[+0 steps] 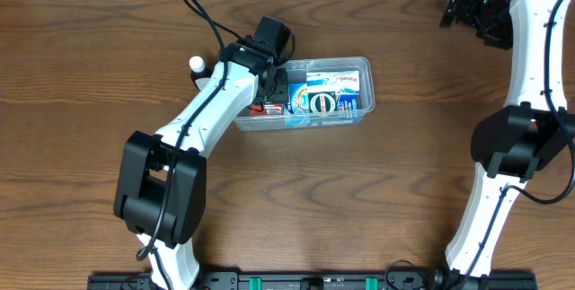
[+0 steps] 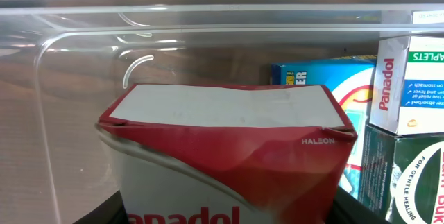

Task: Pack container
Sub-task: 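Lower the red box into the container's left end and release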

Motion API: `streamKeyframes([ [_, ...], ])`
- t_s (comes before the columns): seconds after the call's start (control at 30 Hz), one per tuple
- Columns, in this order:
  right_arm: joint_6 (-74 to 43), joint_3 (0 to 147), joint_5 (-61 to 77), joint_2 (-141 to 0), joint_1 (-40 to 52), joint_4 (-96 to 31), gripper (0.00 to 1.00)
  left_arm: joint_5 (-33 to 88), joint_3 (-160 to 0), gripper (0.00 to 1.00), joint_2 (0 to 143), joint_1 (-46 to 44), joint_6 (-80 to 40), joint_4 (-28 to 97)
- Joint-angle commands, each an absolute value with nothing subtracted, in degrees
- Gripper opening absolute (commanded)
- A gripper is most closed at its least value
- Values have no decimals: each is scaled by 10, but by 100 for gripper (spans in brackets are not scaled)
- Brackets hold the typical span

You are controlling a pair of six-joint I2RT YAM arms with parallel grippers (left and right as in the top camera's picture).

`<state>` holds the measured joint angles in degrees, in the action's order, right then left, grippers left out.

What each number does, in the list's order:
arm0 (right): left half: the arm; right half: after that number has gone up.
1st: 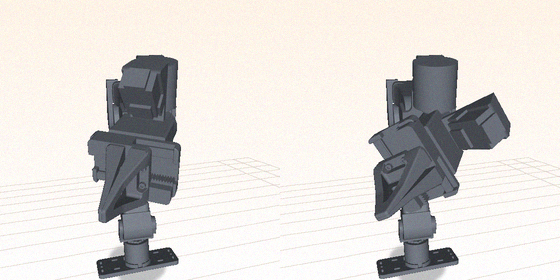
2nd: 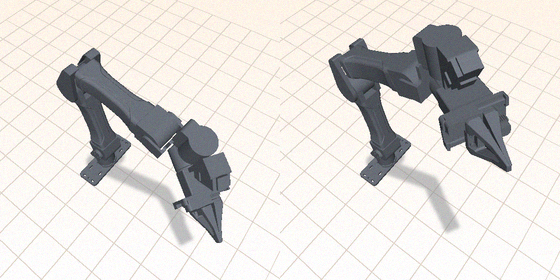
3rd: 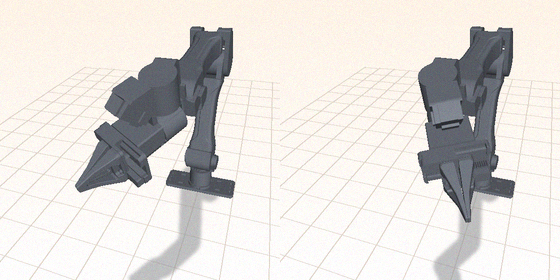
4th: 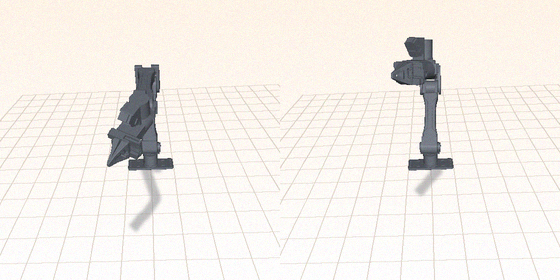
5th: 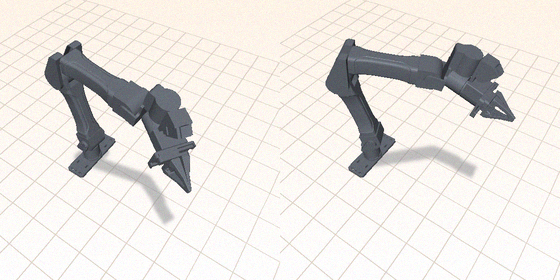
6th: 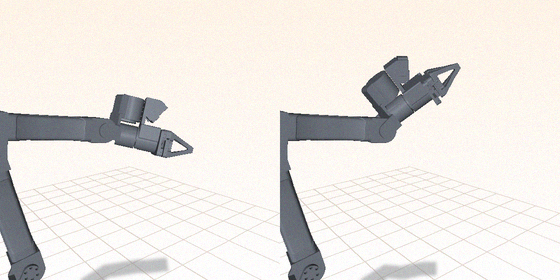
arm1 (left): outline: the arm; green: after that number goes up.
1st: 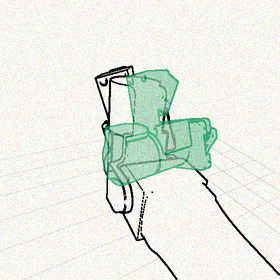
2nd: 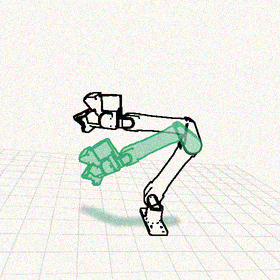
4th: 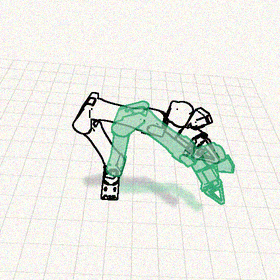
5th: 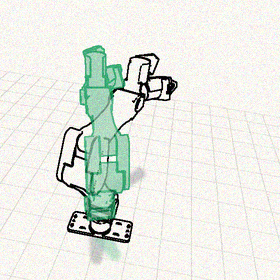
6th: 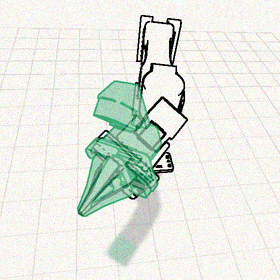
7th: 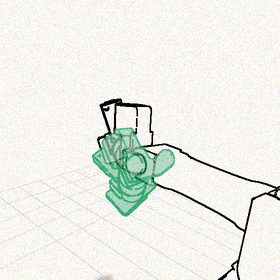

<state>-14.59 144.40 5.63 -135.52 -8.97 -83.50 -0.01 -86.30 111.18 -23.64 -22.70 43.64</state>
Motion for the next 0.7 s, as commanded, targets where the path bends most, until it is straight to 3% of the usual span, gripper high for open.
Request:
streamKeyframes([
  [0.0, -141, 1454, 60, -1352, -88, -835, 99, -5, -865, 52, 1114, -236, -230, 437],
  [0.47, -141, 1454, 60, -1352, -88, -835, 99, -5, -863, 53, 1134, -236, -230, 438],
  [0.57, -141, 1454, 60, -1352, -88, -835, 99, -4, -863, 78, 1134, -236, -230, 438],
  [0.67, -141, 1454, 60, -1352, -88, -835, 99, -4, -863, 79, 1134, -236, -230, 438],
])
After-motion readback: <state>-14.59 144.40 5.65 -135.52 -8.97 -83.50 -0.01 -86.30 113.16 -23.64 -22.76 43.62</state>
